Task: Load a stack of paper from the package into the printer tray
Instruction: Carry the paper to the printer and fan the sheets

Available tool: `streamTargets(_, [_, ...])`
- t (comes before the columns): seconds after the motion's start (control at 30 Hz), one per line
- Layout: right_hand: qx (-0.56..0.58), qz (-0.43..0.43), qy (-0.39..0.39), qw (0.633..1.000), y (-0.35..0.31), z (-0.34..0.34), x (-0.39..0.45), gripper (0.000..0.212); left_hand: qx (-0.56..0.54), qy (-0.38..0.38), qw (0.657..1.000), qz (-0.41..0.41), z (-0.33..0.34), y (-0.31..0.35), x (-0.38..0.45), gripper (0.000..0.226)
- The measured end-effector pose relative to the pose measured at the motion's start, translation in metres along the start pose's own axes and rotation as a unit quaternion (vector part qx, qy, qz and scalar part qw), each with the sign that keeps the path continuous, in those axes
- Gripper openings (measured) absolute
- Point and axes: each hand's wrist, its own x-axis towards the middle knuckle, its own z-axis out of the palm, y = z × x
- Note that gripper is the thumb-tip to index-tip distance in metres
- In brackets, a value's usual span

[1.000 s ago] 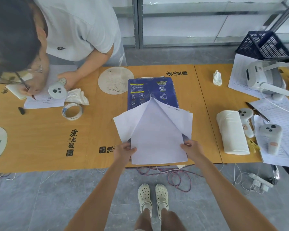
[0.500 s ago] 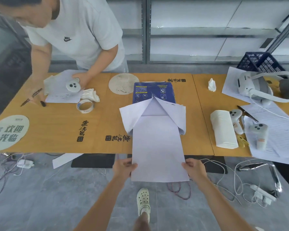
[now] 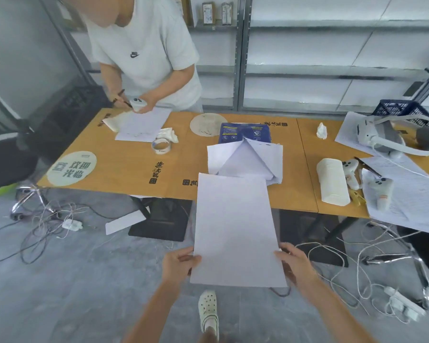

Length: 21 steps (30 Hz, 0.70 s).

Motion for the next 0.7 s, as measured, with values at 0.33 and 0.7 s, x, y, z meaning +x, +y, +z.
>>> streamTargets(0.33, [0.003,-0.108,-0.234,0.966,-0.067,0.125,-0.017,0.05,-0.124,0.002,0.991,0.058,-0.132,0.01,-0.069,0.02])
streamTargets(0.7, [-0.094,-0.107,-0.412,0.9,-0.07,0.415,-0.058,0.088,-0.215,0.121,0.968,0.052,-0.375,-0.014,-0.086,0.034])
